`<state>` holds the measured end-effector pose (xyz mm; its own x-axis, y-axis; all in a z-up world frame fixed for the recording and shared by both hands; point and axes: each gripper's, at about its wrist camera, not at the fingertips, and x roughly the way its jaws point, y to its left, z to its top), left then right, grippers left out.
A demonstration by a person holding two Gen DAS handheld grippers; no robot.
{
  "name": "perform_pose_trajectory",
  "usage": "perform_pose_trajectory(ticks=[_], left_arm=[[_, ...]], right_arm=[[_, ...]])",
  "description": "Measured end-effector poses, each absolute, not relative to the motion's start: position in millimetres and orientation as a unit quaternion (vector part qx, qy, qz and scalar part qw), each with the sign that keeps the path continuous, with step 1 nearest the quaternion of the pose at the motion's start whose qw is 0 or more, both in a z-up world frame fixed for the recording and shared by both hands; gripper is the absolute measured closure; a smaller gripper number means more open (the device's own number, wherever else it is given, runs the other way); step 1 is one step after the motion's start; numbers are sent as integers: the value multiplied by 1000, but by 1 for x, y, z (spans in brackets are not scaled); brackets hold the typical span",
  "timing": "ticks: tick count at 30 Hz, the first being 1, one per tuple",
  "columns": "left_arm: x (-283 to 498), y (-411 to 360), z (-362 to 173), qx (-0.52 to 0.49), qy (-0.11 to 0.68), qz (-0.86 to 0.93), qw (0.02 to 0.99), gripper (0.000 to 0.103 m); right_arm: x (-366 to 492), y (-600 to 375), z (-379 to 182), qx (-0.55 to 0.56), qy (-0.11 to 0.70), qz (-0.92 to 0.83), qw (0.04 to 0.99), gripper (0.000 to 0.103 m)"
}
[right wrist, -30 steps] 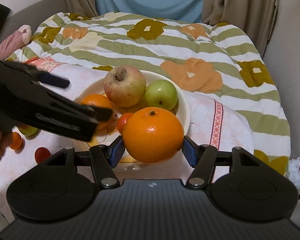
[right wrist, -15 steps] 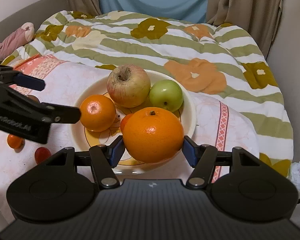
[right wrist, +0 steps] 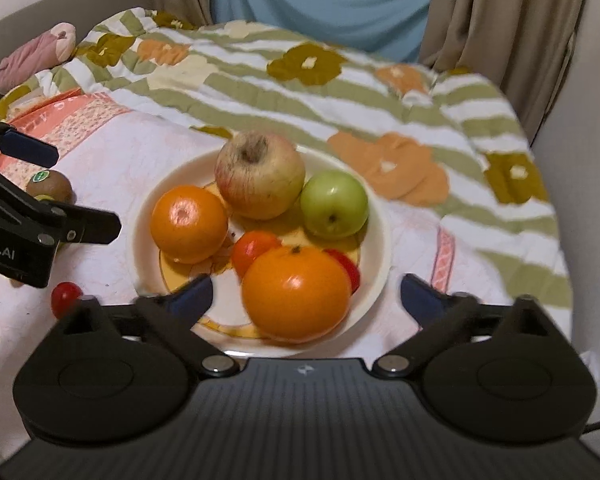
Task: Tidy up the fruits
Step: 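Lower both oranges into the duck bowl and open both tools, then move both tools back toward the remaining loose fruits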
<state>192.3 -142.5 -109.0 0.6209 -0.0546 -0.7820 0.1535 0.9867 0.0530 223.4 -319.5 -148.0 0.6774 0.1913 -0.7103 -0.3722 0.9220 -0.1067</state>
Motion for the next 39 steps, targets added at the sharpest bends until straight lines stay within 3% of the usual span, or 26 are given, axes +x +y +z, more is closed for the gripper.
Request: perform_pose_trajectory(ticks=[27,39], left_arm=[[121,-97,-55,52,397,-47,915,0],[80,-49,-39,64,378,-96,919,3]], right_arm=[[162,-303,-79,-127,327,135,927,0],[116,-266,-47,-61,335,101,935,0]])
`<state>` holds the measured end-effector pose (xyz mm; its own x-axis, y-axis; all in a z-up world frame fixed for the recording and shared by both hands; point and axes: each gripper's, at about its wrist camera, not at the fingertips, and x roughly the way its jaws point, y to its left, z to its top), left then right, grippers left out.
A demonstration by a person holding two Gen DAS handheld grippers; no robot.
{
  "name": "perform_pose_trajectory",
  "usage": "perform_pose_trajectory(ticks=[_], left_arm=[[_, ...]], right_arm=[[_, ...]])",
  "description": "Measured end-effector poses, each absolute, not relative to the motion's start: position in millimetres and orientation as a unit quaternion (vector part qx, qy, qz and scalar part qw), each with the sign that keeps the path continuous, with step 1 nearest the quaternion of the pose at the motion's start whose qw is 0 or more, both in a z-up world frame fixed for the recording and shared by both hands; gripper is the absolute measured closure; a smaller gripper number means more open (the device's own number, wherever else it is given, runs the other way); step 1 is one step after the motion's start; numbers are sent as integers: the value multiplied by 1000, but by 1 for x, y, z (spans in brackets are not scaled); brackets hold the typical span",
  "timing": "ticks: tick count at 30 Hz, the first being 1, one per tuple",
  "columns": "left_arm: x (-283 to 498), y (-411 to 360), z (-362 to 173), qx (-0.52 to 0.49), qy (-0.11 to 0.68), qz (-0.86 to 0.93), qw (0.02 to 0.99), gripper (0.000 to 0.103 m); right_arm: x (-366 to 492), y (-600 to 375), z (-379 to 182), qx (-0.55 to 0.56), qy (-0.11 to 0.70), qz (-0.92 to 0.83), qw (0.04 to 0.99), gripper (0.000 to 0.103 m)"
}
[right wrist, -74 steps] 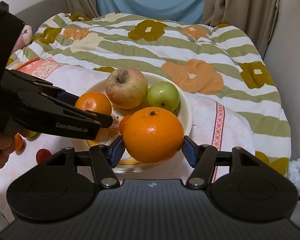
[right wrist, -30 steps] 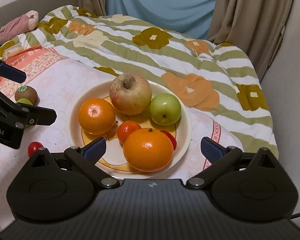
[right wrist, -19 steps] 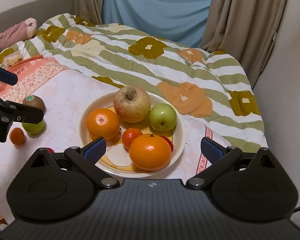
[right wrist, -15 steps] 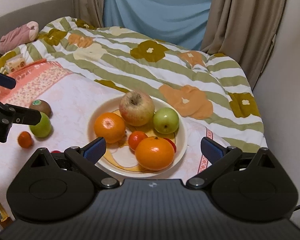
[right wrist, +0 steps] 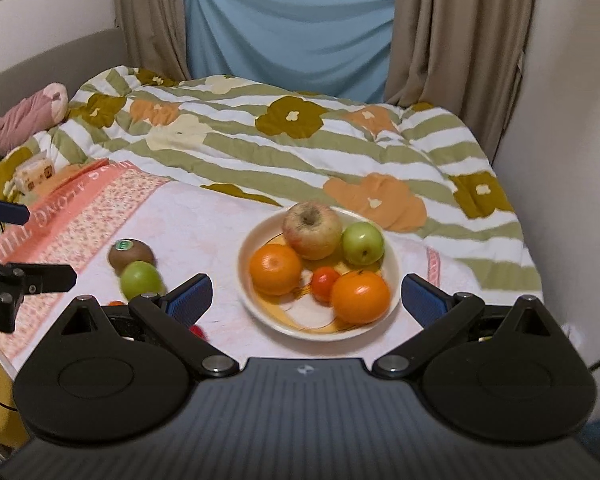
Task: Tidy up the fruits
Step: 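Move both tools back toward the remaining loose fruits, then grasp the small tangerine with the left tool while the right tool grasps the cherry tomato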
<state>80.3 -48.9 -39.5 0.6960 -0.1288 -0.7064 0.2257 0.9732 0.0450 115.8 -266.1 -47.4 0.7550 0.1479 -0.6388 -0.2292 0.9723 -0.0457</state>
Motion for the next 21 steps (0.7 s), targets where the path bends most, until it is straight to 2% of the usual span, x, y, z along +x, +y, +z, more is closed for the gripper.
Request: perform_pose_trajectory(ticks=[3,11,17,21], left_arm=[[74,-38,-42,72,384,-108,914,8],[70,-8,-60,89,404,-163,896,9],[74,4,-87,108,417,-205,879,15],[81,4,-110,113,426,-224,869,28]], right_arm=[[106,-255,-48,-41,342,95,934,0],[79,-217,-59,-21,356,60,932,0],[70,-192,-82,-11,368,39,929,0],[70,-179,-104,-1,378,28,925,0]])
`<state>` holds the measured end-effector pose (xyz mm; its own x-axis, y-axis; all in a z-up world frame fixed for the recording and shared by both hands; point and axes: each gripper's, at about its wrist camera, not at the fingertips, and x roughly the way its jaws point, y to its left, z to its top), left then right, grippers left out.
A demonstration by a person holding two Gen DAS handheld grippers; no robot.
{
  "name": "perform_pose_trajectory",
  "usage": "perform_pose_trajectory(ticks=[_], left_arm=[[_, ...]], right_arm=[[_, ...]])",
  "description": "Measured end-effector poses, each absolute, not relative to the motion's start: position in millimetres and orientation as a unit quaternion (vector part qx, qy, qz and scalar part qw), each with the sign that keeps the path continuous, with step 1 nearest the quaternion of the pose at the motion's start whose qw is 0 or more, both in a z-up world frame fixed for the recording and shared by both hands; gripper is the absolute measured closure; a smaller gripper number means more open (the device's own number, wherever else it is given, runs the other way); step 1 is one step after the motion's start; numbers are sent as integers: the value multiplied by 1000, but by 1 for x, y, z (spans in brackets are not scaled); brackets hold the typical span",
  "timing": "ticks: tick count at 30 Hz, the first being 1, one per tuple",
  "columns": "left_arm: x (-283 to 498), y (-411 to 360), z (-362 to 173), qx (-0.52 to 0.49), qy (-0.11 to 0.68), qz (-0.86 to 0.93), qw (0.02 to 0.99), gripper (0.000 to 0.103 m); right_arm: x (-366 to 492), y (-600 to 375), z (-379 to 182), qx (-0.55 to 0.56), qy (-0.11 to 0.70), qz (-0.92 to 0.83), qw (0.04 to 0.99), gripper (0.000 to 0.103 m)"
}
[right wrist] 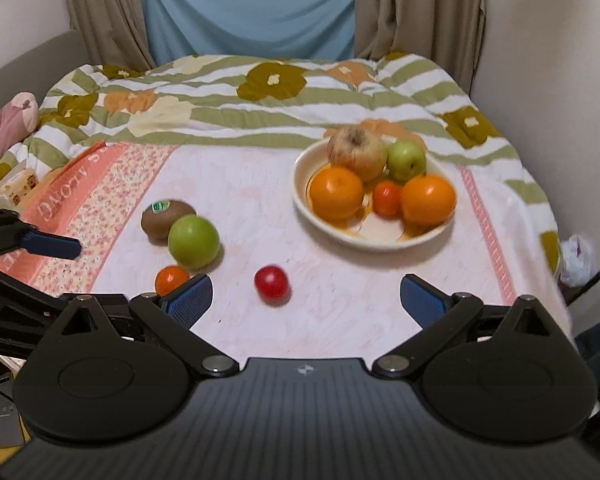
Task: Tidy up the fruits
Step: 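Grasp the small tangerine with the left tool while the right tool grasps the cherry tomato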
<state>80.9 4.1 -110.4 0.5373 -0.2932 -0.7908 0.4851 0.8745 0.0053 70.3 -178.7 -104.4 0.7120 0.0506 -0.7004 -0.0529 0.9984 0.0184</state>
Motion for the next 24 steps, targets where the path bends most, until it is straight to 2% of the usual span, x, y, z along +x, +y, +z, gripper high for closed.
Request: perform_pose_trajectory(ticks=[6,10,14,19,24], left_arm=[[96,0,-139,119,416,-237,870,32],[110,-4,-156,121,419,-246,865,41],[119,-4,-166,119,421,-253,863,43],[125,-9,-175,128,428,-266,854,59],[125,-10,-177,134,424,-275,853,61]], right_arm=[[74,-166,-135,18,384,11,923,0],[78,-162,-148,28,380,0,925,0],[84,-160,-159,35,384,-7,923,0],[90,-159,-165,41,389,-16,920,0],[94,-157,-169,41,395,-19,918,3]])
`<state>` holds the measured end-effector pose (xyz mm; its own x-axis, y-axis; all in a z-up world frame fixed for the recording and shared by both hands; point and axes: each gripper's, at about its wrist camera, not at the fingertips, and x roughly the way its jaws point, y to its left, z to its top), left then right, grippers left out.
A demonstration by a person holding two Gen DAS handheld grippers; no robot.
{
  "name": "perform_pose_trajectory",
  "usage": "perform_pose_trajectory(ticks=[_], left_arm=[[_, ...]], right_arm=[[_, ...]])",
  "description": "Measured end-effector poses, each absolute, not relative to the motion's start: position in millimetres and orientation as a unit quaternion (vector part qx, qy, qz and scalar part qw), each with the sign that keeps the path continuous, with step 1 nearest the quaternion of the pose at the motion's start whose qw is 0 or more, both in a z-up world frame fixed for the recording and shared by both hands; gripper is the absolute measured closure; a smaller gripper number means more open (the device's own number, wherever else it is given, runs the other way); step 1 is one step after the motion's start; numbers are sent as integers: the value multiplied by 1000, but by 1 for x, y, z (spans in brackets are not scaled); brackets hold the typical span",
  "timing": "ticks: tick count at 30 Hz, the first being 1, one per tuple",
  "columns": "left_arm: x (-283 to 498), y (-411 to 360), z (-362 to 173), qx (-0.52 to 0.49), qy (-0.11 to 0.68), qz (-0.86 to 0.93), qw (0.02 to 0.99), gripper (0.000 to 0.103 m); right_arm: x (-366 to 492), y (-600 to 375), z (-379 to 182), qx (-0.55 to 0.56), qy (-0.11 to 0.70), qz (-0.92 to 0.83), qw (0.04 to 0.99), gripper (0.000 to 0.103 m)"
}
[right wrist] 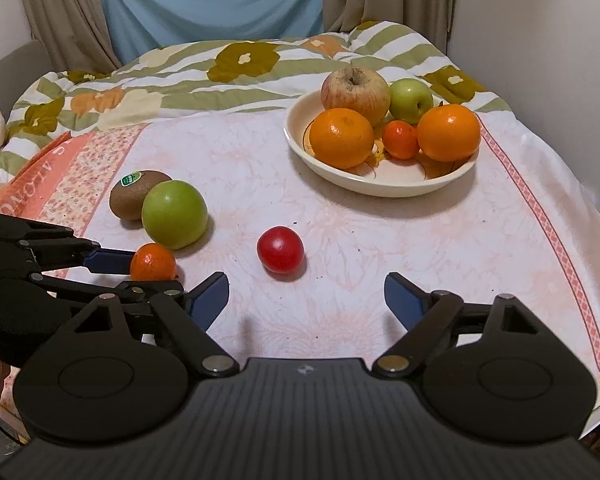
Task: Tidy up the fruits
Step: 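Grasp the small tangerine with the left tool while the right tool grasps the cherry tomato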
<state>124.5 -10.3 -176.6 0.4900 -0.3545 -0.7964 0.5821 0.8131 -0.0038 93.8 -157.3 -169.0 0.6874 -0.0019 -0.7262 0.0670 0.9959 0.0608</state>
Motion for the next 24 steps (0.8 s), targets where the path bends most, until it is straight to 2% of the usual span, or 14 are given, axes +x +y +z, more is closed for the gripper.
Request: perform_pose_trajectory(ticks=[3,9,14,24], left_arm=[[124,-9,-176,135,423,-278,852,62],[123,-7,-176,137,424,-280,851,62],[122,-1,-175,135,426,-272,853,62],[121,4,-175,137,428,-263,854,63]], right_arm=[[97,-155,-172,41,400,-21,915,3],[104,-153,-175,45,406,-15,913,9],[113,-152,-180,40,409,-11,912,21],[132,-147,-193,16,411,6,911,33]])
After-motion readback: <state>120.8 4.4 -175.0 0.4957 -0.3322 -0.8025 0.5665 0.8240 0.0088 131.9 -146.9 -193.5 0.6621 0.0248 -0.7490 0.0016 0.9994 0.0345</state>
